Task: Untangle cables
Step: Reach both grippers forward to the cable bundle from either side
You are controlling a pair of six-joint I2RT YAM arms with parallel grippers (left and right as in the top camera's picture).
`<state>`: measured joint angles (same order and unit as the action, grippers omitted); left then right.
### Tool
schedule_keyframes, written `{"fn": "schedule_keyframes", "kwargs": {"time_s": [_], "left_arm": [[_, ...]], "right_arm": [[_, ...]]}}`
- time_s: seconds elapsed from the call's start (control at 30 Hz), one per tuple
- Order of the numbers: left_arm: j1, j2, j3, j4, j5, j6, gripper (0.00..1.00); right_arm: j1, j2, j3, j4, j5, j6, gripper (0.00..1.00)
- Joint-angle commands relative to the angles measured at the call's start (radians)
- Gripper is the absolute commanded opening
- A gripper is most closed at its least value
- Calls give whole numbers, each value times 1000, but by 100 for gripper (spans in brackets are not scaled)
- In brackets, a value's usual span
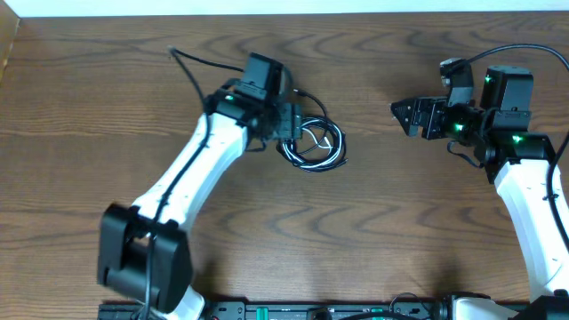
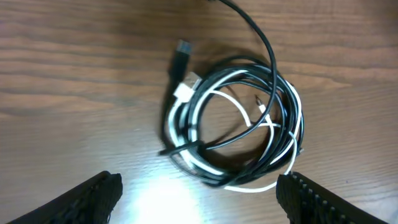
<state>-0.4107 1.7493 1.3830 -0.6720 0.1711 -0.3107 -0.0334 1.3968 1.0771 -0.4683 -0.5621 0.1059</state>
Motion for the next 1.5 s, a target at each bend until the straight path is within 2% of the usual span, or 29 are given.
{"fn": "schedule_keyframes", "kwargs": {"time_s": [0.0,0.17,0.27,0.43,0.5,0.6,0.67,0.8,0.87,1.0,1.2,1.33,1.43,1.47], "left_arm": [[-37,49,19,32,0,-13,85],[-49,111,19,85,-21,-13,84],[-49,144,19,90,-61,-25,76],[-49,159,12,51,-130,-258,67],[-49,159,12,41,-138,-308,66],[-54,159,12,58,-138,-318,66],[-59,160,12,101,-138,-232,66],[-60,175,12,240,-138,72,66],[-60,191,12,274,-126,159,66],[-60,232,12,354,22,326,66],[-60,305,12,364,28,453,65],[-60,332,12,365,27,468,65],[-60,342,12,370,27,468,55],[-60,342,12,372,27,467,44]], "right_arm": [[9,0,15,-6,-12,-2,83],[9,0,14,-24,14,-2,78],[9,0,14,-31,13,-2,74],[9,3,14,-46,14,-2,69],[9,4,14,-48,14,-2,68],[9,11,14,-48,14,-2,67],[9,19,14,-48,13,-2,68],[18,40,14,-48,13,-2,69],[21,47,14,-48,13,-3,70],[26,50,14,-46,14,-3,72],[29,50,14,-46,14,-3,73],[30,50,14,-46,14,-3,73],[30,50,14,-48,14,-3,73],[30,50,14,-49,14,-3,73]]}}
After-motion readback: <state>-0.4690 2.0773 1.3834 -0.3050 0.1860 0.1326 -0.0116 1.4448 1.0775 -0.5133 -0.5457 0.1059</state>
